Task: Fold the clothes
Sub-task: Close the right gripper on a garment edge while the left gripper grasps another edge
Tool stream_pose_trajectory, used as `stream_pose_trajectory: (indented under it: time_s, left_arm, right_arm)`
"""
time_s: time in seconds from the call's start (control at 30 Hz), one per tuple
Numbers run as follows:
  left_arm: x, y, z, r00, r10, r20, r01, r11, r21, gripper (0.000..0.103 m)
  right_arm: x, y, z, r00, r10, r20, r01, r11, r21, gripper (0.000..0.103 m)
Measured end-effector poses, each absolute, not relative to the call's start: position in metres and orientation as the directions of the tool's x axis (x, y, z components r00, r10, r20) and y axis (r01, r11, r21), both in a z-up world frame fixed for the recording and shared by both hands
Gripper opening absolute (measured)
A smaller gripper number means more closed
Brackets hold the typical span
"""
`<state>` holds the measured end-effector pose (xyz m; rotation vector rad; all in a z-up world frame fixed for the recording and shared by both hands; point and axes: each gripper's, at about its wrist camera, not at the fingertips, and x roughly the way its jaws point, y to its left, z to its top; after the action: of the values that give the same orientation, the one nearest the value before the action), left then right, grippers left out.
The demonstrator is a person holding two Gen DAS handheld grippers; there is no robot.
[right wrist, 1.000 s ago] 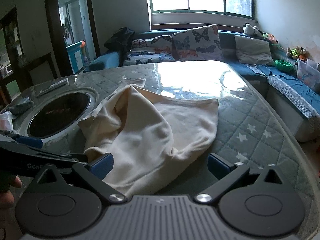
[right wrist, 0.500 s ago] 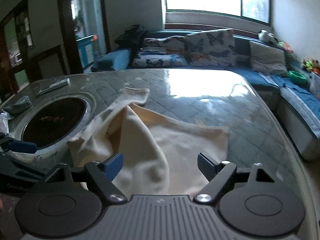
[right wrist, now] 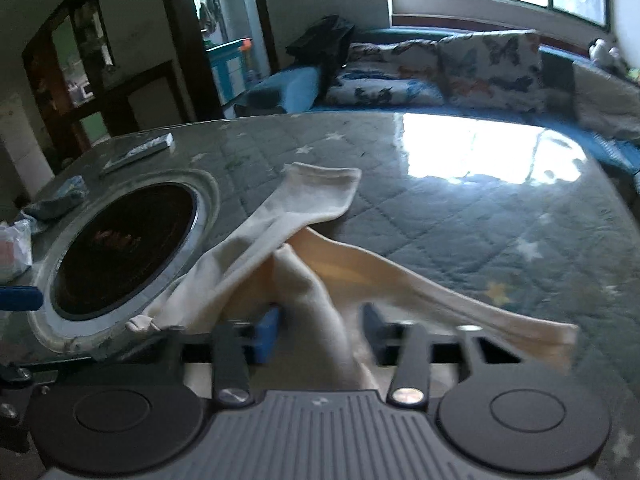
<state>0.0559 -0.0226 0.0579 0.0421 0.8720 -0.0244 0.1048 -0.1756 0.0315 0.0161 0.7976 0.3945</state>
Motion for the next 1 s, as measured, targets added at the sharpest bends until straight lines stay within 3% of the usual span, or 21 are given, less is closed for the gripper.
stream_pose_trajectory:
  time_s: [0.03,0.1,0.3,0.43,0.67,0.77,0.83,0.87,0.93,1.0]
  left_arm:
    - [0.058,-0.025,0.06,0.647,-0.007,-0.762,0.044,0.999,0.027,0.103]
    - [0.062,-0.029,0.063,0.656,-0.013,-0.755,0.054,0.998,0.03,0.103]
    - [0.082,-0.047,0.073,0.677,-0.058,-0.734,0.099,0.995,0.013,0.103]
    - [0.096,-0.068,0.073,0.681,-0.111,-0.724,0.168,0.986,0.007,0.103]
    - [0.124,-0.105,0.05,0.663,-0.108,-0.741,0.236,0.969,0.07,0.101]
    - [0.13,-0.104,0.039,0.638,-0.105,-0.763,0.242,0.968,0.069,0.08]
    - [0.13,-0.095,0.034,0.616,-0.128,-0.777,0.244,0.969,0.034,0.05]
    - [0.13,-0.088,0.033,0.608,-0.14,-0.782,0.237,0.972,0.01,0.043]
    - [0.124,-0.077,0.037,0.615,-0.16,-0.772,0.229,0.973,-0.019,0.018]
    - [0.117,-0.066,0.043,0.627,-0.175,-0.76,0.224,0.974,-0.039,0.009]
  right_arm:
    - [0.105,-0.177,0.031,0.623,0.358,-0.695,-0.339,0.925,0.172,0.015]
    - [0.101,-0.181,0.034,0.647,0.341,-0.682,-0.32,0.933,0.164,0.008]
    - [0.057,-0.22,0.062,0.759,0.238,-0.606,-0.228,0.969,0.096,0.005]
    - [0.011,-0.271,0.074,0.812,0.098,-0.575,-0.073,0.995,0.066,0.005]
    - [-0.053,-0.324,0.062,0.779,-0.064,-0.624,0.094,0.995,0.016,0.005]
    - [-0.068,-0.336,0.051,0.762,-0.082,-0.642,0.129,0.991,0.026,0.005]
    - [-0.073,-0.34,0.046,0.758,-0.085,-0.646,0.143,0.989,0.037,0.005]
    - [-0.075,-0.342,0.044,0.756,-0.087,-0.648,0.15,0.988,0.043,0.005]
    - [-0.081,-0.345,0.039,0.752,-0.09,-0.652,0.165,0.985,0.054,0.005]
    - [-0.083,-0.346,0.038,0.754,-0.094,-0.65,0.169,0.984,0.053,0.005]
